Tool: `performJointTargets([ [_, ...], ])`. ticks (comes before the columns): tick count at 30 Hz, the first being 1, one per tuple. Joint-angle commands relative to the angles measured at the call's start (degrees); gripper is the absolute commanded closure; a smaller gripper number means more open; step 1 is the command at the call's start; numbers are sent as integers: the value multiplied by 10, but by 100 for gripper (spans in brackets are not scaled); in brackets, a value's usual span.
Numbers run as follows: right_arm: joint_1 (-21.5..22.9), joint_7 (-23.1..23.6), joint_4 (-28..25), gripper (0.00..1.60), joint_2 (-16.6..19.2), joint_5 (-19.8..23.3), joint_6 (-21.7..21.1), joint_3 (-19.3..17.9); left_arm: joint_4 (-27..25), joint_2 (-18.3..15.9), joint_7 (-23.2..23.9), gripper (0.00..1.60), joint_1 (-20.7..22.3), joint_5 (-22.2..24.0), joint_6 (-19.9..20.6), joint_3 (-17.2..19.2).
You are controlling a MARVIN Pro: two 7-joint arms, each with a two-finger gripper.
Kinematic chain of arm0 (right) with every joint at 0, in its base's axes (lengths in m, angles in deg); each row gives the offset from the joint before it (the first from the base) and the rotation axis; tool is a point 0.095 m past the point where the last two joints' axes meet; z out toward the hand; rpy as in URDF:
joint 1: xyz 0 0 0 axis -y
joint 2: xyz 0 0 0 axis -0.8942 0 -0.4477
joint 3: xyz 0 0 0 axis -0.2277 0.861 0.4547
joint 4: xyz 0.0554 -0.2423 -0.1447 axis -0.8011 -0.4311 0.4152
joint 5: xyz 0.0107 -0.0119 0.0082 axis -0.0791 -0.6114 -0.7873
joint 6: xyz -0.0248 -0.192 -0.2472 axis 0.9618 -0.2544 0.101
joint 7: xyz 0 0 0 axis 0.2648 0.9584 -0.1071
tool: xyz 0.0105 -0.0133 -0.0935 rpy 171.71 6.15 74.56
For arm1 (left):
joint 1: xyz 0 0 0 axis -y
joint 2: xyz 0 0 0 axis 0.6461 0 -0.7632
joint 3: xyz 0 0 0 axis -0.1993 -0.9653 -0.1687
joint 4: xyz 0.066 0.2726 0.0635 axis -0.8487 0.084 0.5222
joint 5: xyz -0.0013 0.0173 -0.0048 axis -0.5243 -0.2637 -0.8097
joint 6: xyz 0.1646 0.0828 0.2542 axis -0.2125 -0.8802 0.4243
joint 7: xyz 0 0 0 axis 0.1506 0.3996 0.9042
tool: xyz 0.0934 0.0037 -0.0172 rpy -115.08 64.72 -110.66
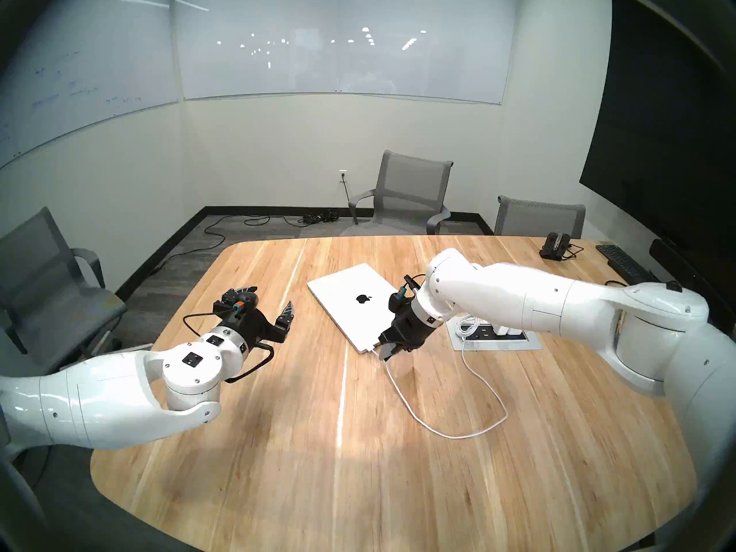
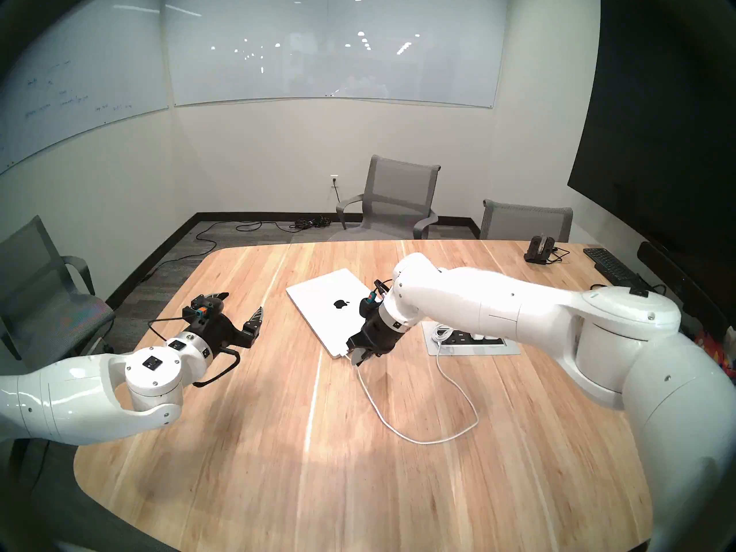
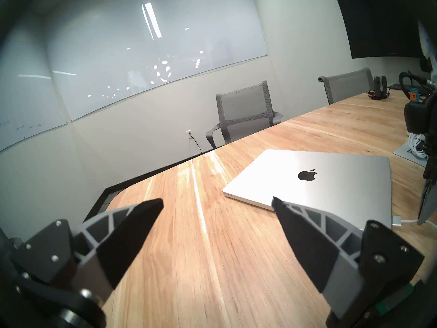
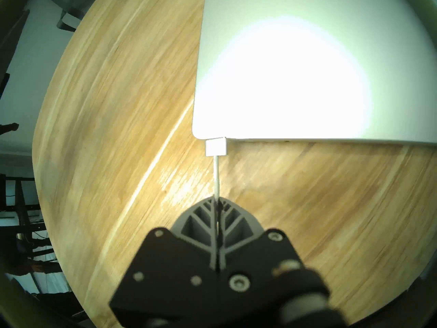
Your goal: Plug the charging cable into the port of a MacBook
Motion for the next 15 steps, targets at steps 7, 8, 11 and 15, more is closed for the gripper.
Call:
performJointTargets([
  [7, 17, 22, 10, 160, -3, 8, -2, -5, -1, 1, 1, 0, 8, 1, -2, 8],
  [8, 17, 26, 11, 160, -2, 8, -2, -5, -1, 1, 1, 0, 8, 1, -2, 8],
  [11, 17, 40, 13, 160, 0, 12, -2, -6, -1, 1, 1, 0, 8, 1, -2, 8],
  [15, 18, 44, 13, 160, 3, 10, -2, -2, -1, 1, 1, 0, 8, 1, -2, 8],
])
